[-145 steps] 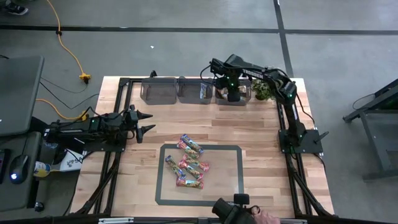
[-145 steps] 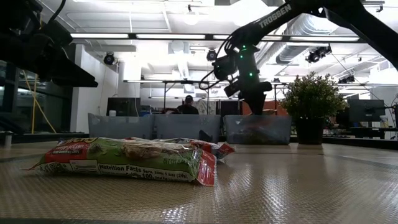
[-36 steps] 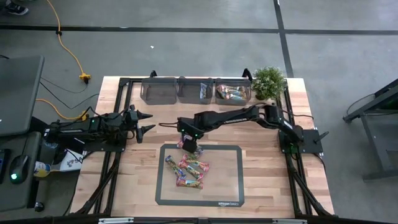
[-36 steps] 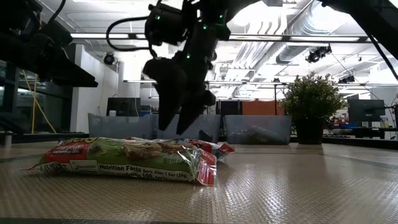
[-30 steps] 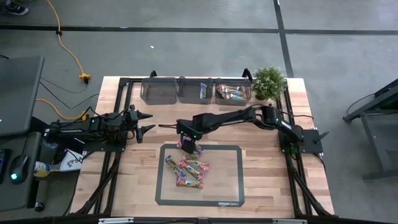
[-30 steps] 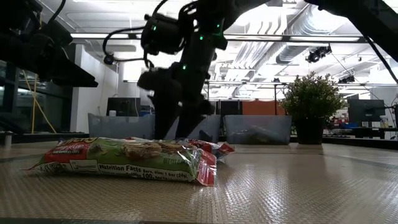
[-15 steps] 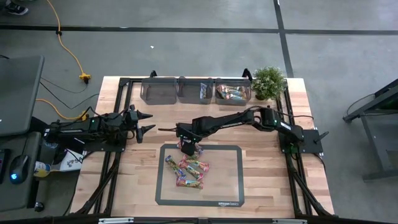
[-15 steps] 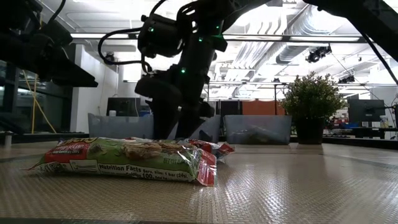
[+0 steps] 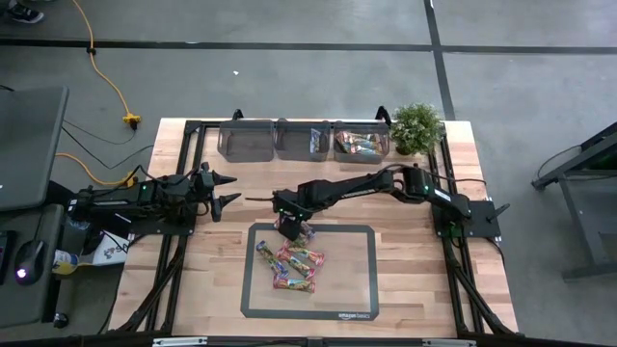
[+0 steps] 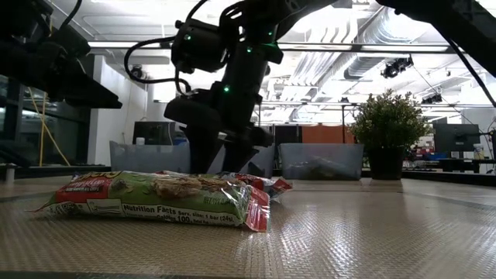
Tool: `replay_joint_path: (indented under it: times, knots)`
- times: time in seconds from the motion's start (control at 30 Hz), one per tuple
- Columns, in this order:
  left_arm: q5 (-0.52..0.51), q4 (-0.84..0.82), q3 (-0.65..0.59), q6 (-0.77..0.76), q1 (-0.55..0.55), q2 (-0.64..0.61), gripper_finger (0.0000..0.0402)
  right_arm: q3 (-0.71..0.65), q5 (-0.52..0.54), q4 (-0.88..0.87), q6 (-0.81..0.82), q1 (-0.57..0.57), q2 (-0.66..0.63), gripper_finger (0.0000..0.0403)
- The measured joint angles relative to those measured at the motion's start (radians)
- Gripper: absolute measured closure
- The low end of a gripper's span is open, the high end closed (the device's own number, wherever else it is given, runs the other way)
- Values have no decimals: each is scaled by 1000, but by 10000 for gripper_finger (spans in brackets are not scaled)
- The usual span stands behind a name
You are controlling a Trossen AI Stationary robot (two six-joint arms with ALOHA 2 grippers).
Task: Pick and place Granola Bars by type
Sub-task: Put the blue granola bar into the middle black bin
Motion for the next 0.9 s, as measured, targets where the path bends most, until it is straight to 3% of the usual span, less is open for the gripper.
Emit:
replay_joint_path:
  times: [0.47,0.9]
  knots:
    - [0,0,0,0,0,0,159,-1,16,-54,54,-8,-1,117]
    - [0,0,0,0,0,0,159,-6,-31,-14,83,-9,-1,117]
